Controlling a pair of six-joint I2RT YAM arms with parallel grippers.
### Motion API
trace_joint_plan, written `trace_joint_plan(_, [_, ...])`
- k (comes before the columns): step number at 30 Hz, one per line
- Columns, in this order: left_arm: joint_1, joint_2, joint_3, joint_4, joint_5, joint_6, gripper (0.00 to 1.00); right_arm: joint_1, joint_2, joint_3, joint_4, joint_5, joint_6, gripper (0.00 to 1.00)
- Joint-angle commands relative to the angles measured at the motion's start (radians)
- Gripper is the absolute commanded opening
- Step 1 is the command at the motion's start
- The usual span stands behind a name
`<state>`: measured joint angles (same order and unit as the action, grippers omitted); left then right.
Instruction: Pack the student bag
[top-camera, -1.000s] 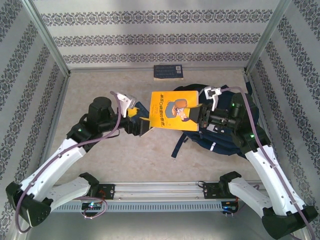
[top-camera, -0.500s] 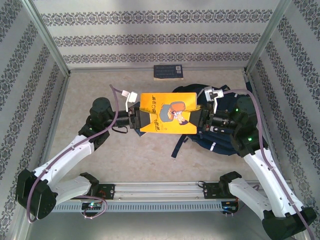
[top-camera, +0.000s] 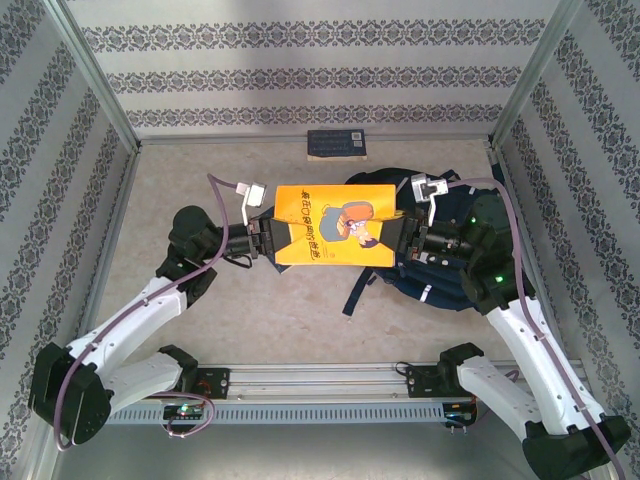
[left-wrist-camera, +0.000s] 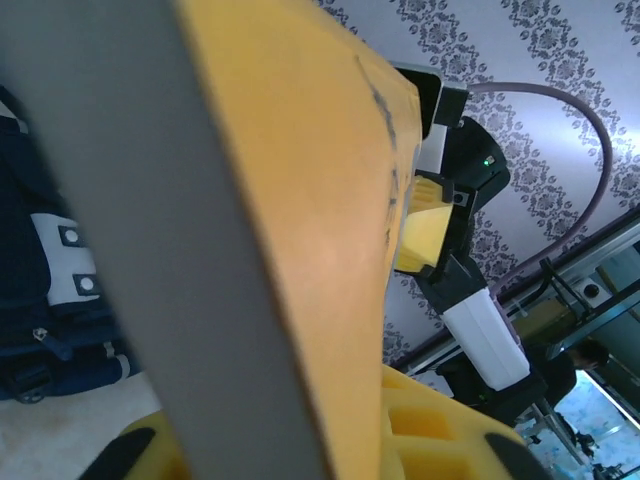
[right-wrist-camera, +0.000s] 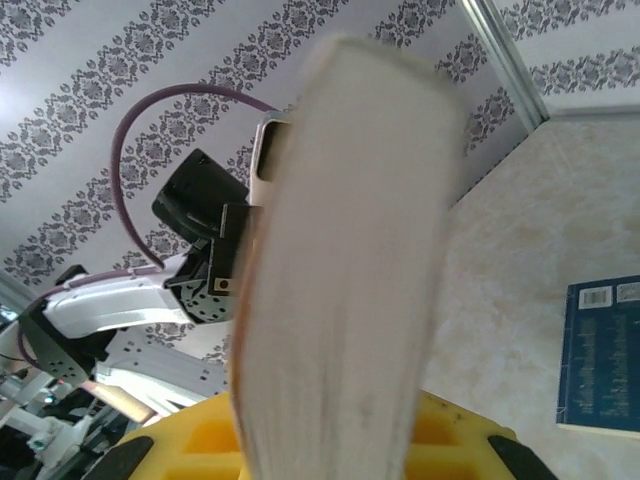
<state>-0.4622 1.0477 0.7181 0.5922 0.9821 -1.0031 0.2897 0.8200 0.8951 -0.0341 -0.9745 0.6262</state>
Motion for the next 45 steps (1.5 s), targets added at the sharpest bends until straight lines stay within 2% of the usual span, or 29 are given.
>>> trace_joint_plan(1, [0.014,-0.051,0.001,0.030,-0.016,0.053,0.00,-0.013,0.007,0.040,-0.067,0.195,-0.049,0.21])
trace_joint_plan(2, [0.027,-0.064,0.000,-0.001,-0.033,0.068,0.00,-0.013,0.011,0.050,-0.109,0.249,-0.071,0.44])
trace_joint_plan(3, [0.042,-0.079,-0.003,-0.041,-0.053,0.087,0.00,-0.011,0.016,0.064,-0.160,0.311,-0.096,0.62])
trace_joint_plan(4, [0.060,-0.095,-0.002,-0.094,-0.079,0.112,0.00,-0.013,0.021,0.074,-0.200,0.369,-0.115,0.68])
trace_joint_plan(6, [0.091,-0.156,0.017,-0.295,-0.176,0.205,0.00,-0.011,0.046,0.097,-0.269,0.481,-0.156,0.71])
trace_joint_plan(9, [0.097,-0.225,0.082,-0.636,-0.385,0.374,0.00,-0.005,0.139,0.158,-0.400,0.676,-0.188,0.74])
trace_joint_plan(11, [0.097,-0.246,0.098,-0.722,-0.456,0.417,0.00,-0.009,0.251,0.233,-0.529,0.798,-0.161,0.74])
trace_joint_plan(12, [0.097,-0.248,0.114,-0.775,-0.492,0.434,0.00,-0.015,0.332,0.290,-0.594,0.805,-0.160,0.73])
trace_joint_plan(14, [0.098,-0.247,0.151,-0.882,-0.574,0.479,0.00,0.001,0.453,0.362,-0.651,0.831,-0.150,0.72])
trace_joint_plan(16, [0.097,-0.248,0.176,-0.964,-0.679,0.525,0.00,0.042,0.550,0.424,-0.687,0.968,-0.090,0.68])
trace_joint_plan(18, [0.098,-0.262,0.176,-1.009,-0.795,0.547,0.00,0.075,0.647,0.502,-0.721,1.042,-0.052,0.64])
trace_joint_plan(21, [0.096,-0.293,0.147,-1.008,-0.864,0.557,0.00,0.078,0.755,0.577,-0.730,1.055,0.020,0.58])
trace_joint_plan(24, [0.096,-0.296,0.122,-0.997,-0.859,0.556,0.00,0.035,0.837,0.622,-0.746,1.068,0.101,0.56])
trace_joint_plan(29, [0.092,-0.290,0.121,-0.989,-0.844,0.549,0.00,-0.051,0.878,0.533,-0.579,0.893,0.216,0.56])
trace_joint_plan(33, [0.085,-0.276,0.124,-0.982,-0.834,0.546,0.00,-0.094,0.917,0.494,-0.477,0.794,0.243,0.56])
trace_joint_plan(43, [0.077,-0.264,0.130,-0.983,-0.833,0.553,0.00,-0.134,1.051,0.486,-0.382,0.691,0.275,0.51])
trace_joint_plan(45, [0.076,-0.263,0.131,-0.981,-0.833,0.554,0.00,-0.136,1.069,0.484,-0.346,0.651,0.270,0.47])
